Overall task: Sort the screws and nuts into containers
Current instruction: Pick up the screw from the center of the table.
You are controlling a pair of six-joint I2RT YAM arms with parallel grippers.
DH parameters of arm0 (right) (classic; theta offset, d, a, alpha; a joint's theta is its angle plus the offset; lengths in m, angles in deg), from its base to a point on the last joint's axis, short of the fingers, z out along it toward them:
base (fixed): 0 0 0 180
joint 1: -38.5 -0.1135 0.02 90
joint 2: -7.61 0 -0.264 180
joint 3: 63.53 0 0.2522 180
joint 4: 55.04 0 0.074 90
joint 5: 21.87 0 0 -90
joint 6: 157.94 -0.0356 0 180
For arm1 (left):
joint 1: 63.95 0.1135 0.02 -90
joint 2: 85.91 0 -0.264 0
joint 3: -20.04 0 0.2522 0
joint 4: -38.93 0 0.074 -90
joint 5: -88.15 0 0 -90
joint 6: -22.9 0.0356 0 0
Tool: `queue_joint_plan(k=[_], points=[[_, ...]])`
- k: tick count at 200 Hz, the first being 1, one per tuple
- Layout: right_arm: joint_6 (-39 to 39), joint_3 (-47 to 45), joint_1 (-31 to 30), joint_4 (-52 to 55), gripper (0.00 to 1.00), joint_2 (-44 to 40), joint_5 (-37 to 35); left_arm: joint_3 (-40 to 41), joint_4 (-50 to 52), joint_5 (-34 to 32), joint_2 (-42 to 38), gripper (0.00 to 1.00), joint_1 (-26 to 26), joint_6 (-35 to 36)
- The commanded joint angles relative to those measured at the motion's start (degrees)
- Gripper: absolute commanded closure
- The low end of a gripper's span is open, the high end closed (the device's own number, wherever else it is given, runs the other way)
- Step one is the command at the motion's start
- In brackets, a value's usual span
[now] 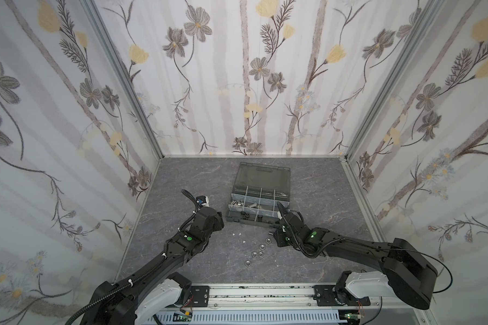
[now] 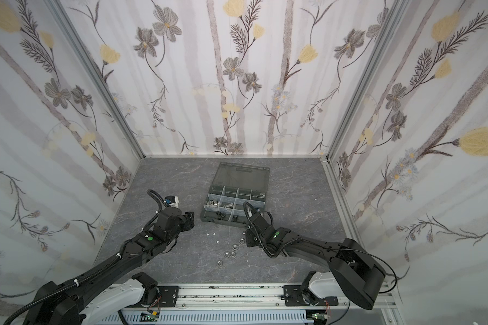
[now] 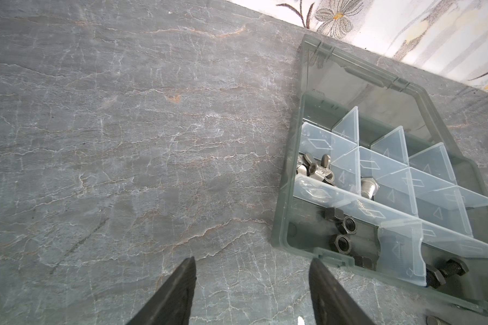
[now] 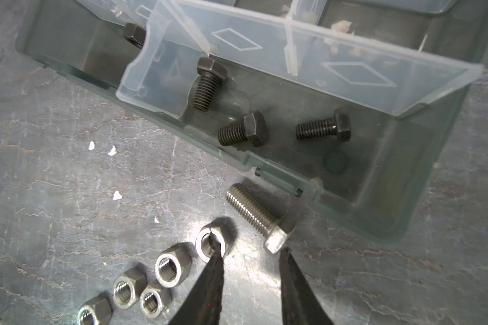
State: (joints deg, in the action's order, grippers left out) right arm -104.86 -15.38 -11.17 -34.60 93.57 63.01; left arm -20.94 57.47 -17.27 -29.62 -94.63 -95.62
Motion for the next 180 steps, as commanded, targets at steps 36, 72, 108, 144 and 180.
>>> queue_joint_plan(k=[36,72,108,144,180], points=[[-2.1,0.59,-0.08,-3.69,0.7,2.5,-1.88,1.43,-0.64,-0.79,-2.04,0.32,0.08,-1.58],[-2.23,1.33,-0.09,-3.6,0.73,4.21,-2.39,1.87,-0.73,-0.77,-2.91,0.31,0.09,-1.87],[-2.45,2.16,0.06,-2.88,0.75,6.79,-3.09,2.02,-0.73,-0.23,-2.83,0.31,0.07,-2.24],[-2.67,2.36,0.13,-2.57,0.79,7.74,-3.82,2.13,-0.82,-0.05,-2.76,0.31,0.09,-2.29],[-2.46,2.31,0.13,-2.62,0.87,7.83,-3.85,2.06,-0.9,0.24,-2.84,0.31,0.04,-2.6]])
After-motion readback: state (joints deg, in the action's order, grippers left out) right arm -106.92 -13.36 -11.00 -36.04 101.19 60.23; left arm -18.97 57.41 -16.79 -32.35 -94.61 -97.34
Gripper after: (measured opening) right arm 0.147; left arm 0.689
